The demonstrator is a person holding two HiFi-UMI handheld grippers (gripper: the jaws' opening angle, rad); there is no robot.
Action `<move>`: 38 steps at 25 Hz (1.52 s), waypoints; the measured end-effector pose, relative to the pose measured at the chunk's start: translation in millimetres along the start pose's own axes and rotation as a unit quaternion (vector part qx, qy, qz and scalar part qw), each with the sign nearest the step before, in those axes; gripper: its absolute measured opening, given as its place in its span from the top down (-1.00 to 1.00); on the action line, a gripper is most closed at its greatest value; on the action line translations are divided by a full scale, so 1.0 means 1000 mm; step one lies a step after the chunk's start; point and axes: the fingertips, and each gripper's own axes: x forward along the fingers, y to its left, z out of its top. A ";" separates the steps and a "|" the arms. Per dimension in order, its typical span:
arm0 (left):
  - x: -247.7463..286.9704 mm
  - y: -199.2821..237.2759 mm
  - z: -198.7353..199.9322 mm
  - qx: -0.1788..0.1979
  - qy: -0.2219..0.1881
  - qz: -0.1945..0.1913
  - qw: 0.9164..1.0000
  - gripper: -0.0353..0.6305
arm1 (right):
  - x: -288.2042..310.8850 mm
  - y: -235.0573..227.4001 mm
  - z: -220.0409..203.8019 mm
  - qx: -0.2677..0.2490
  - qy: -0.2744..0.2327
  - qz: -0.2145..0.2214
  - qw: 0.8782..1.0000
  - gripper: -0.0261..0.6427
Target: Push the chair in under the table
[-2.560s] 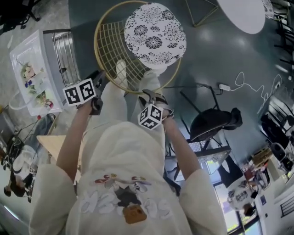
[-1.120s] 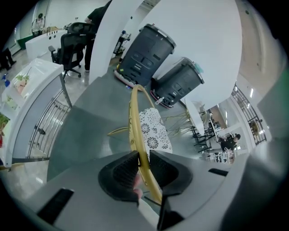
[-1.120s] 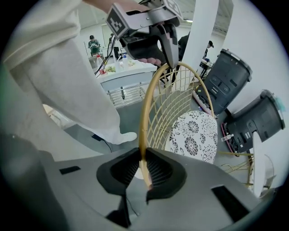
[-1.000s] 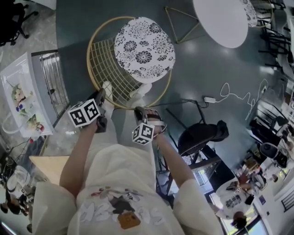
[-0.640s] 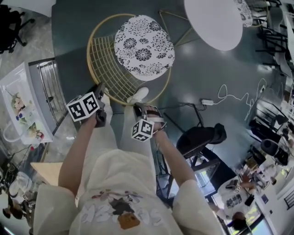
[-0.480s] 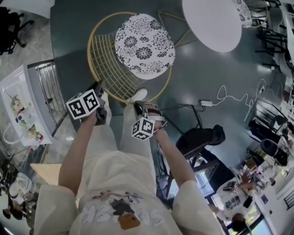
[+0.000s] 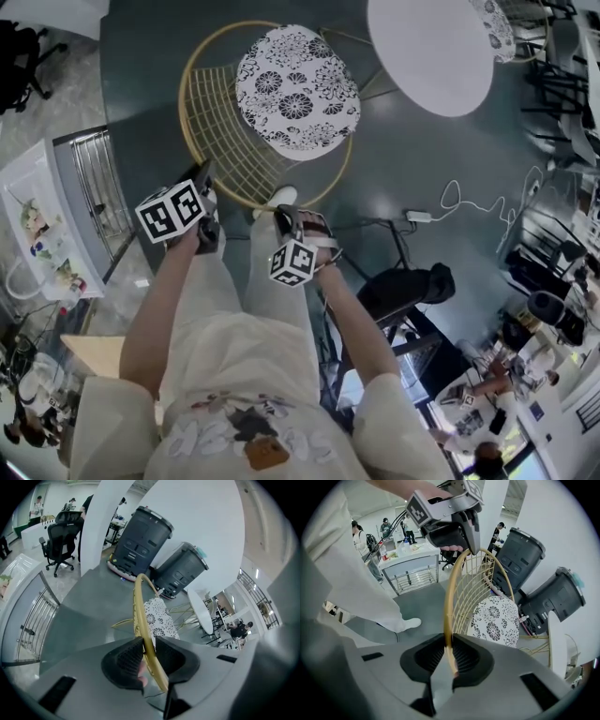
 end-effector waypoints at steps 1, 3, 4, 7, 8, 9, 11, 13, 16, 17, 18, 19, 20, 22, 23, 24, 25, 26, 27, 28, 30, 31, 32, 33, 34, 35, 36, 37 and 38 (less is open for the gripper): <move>0.002 0.000 0.000 0.000 -0.001 0.000 1.000 0.64 | 0.001 -0.001 -0.001 0.003 0.000 -0.002 1.000 0.75; 0.004 -0.001 0.000 0.001 -0.004 -0.002 1.000 0.64 | 0.002 -0.002 -0.003 0.014 0.001 -0.008 1.000 0.75; 0.004 -0.001 0.001 0.002 -0.006 -0.005 1.000 0.64 | 0.003 -0.003 -0.003 0.019 0.001 -0.011 1.000 0.75; 0.002 0.004 0.001 0.010 -0.014 -0.008 1.000 0.64 | 0.004 0.000 0.001 0.028 0.002 -0.022 0.999 0.75; 0.001 0.005 0.001 0.012 -0.015 -0.010 1.000 0.64 | 0.005 0.002 0.002 0.032 0.002 -0.027 0.999 0.75; 0.001 0.005 0.001 0.016 -0.016 -0.012 1.000 0.64 | 0.005 0.003 0.002 0.037 0.002 -0.031 0.999 0.75; 0.001 0.006 0.000 0.024 -0.017 -0.016 0.999 0.64 | 0.005 0.003 0.003 0.050 0.004 -0.040 0.998 0.75; 0.002 0.006 0.003 0.034 -0.017 -0.018 0.999 0.64 | 0.007 0.003 0.005 0.059 0.005 -0.045 0.997 0.75; 0.002 0.005 0.006 0.042 -0.019 -0.022 0.999 0.64 | 0.008 0.002 0.007 0.062 0.006 -0.048 0.997 0.74; 0.002 0.005 0.006 0.043 -0.018 -0.021 0.999 0.64 | 0.008 0.002 0.007 0.064 0.006 -0.050 0.997 0.74; 0.003 0.004 0.005 0.043 -0.016 -0.019 0.999 0.63 | 0.007 0.001 0.005 0.065 0.006 -0.052 0.996 0.74; 0.004 0.003 0.005 0.042 -0.015 -0.016 0.999 0.63 | 0.006 0.000 0.004 0.068 0.006 -0.053 0.996 0.74; 0.005 0.001 0.005 0.041 -0.014 -0.014 0.999 0.63 | 0.006 -0.002 0.002 0.070 0.006 -0.055 0.996 0.74; 0.007 -0.002 0.006 0.036 -0.014 -0.010 0.999 0.63 | 0.007 -0.004 0.001 0.073 0.004 -0.058 0.996 0.74; 0.009 -0.002 0.006 0.034 -0.016 -0.009 0.999 0.63 | 0.008 -0.005 0.000 0.074 0.003 -0.060 0.995 0.74; 0.010 0.000 0.006 0.032 -0.019 -0.009 0.999 0.64 | 0.010 -0.004 0.000 0.077 0.002 -0.063 0.995 0.73; 0.011 0.001 0.006 0.033 -0.021 -0.011 0.999 0.64 | 0.012 -0.004 0.000 0.083 0.001 -0.066 0.994 0.73; 0.013 0.002 0.006 0.035 -0.022 -0.013 0.999 0.64 | 0.014 -0.003 0.000 0.090 0.002 -0.071 0.993 0.73; 0.014 0.003 0.007 0.039 -0.022 -0.015 0.999 0.64 | 0.017 -0.003 0.001 0.098 0.004 -0.075 0.992 0.73; 0.015 0.005 0.008 0.044 -0.023 -0.016 0.999 0.64 | 0.019 -0.003 0.002 0.105 0.008 -0.079 0.991 0.73; 0.015 0.010 0.011 0.050 -0.025 -0.017 0.998 0.63 | 0.024 0.000 0.007 0.109 0.016 -0.081 0.991 0.73; 0.014 0.013 0.011 0.050 -0.025 -0.017 0.998 0.63 | 0.025 0.002 0.010 0.108 0.018 -0.079 0.991 0.73; 0.012 0.015 0.012 0.051 -0.025 -0.018 0.998 0.63 | 0.025 0.003 0.011 0.107 0.019 -0.078 0.991 0.73; 0.011 0.015 0.011 0.053 -0.023 -0.020 0.998 0.64 | 0.024 0.004 0.012 0.108 0.020 -0.079 0.991 0.73; 0.010 0.014 0.011 0.057 -0.022 -0.023 0.998 0.63 | 0.023 0.005 0.012 0.112 0.020 -0.083 0.990 0.73; 0.009 0.012 0.011 0.063 -0.020 -0.026 0.997 0.63 | 0.021 0.005 0.012 0.117 0.021 -0.087 0.989 0.73; 0.009 0.010 0.011 0.069 -0.020 -0.027 0.997 0.63 | 0.020 0.004 0.012 0.123 0.021 -0.092 0.988 0.72; 0.009 0.010 0.013 0.073 -0.021 -0.027 0.997 0.63 | 0.019 0.003 0.014 0.127 0.021 -0.094 0.987 0.72; 0.009 0.010 0.016 0.075 -0.023 -0.024 0.997 0.63 | 0.020 0.003 0.016 0.129 0.019 -0.095 0.987 0.72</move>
